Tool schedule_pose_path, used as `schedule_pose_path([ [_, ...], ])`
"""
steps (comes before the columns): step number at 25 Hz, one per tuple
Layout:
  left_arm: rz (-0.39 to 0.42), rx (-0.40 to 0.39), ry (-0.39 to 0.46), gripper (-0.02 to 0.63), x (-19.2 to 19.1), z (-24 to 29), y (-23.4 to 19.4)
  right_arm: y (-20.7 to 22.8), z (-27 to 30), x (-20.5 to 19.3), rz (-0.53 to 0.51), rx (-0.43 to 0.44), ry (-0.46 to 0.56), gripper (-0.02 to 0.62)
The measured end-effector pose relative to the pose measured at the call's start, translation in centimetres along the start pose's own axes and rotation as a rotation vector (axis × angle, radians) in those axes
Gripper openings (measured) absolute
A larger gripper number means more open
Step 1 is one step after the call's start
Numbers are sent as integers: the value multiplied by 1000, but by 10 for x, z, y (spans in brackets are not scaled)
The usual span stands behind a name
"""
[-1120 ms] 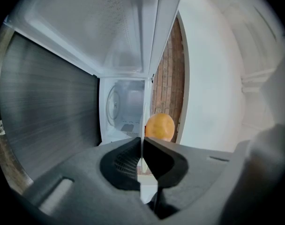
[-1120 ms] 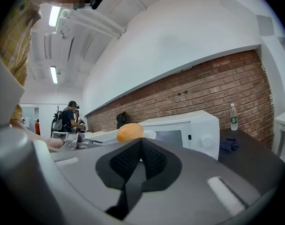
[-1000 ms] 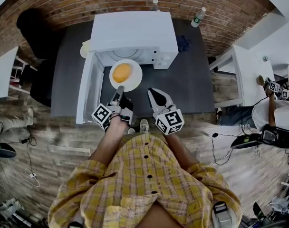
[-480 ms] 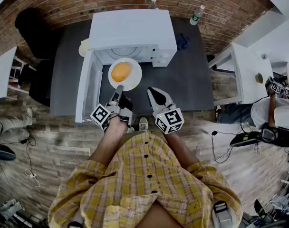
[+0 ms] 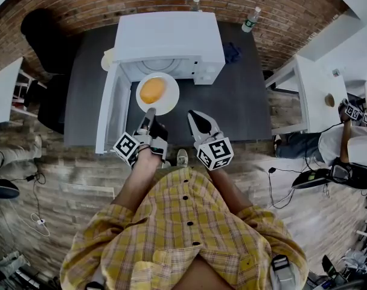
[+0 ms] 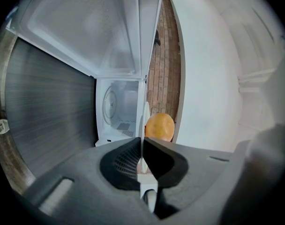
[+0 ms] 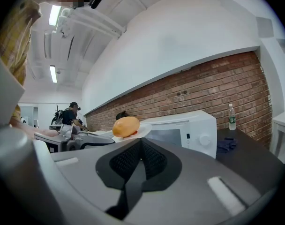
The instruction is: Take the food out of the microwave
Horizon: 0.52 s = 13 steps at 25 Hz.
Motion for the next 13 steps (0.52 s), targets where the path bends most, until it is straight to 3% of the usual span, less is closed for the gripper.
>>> schedule_pose_path([
  [13, 13, 1, 3, 12, 0, -1, 2, 3, -4, 1, 8, -11, 3, 2],
])
Point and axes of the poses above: the fingertips, and each gripper's own axes: z forward along the fingers, y to its right, x out of its top, the point moved 6 cm from there along -z, backward along the fingers, and after that the axes turned 9 degrees about y, right-handed, at the moved point
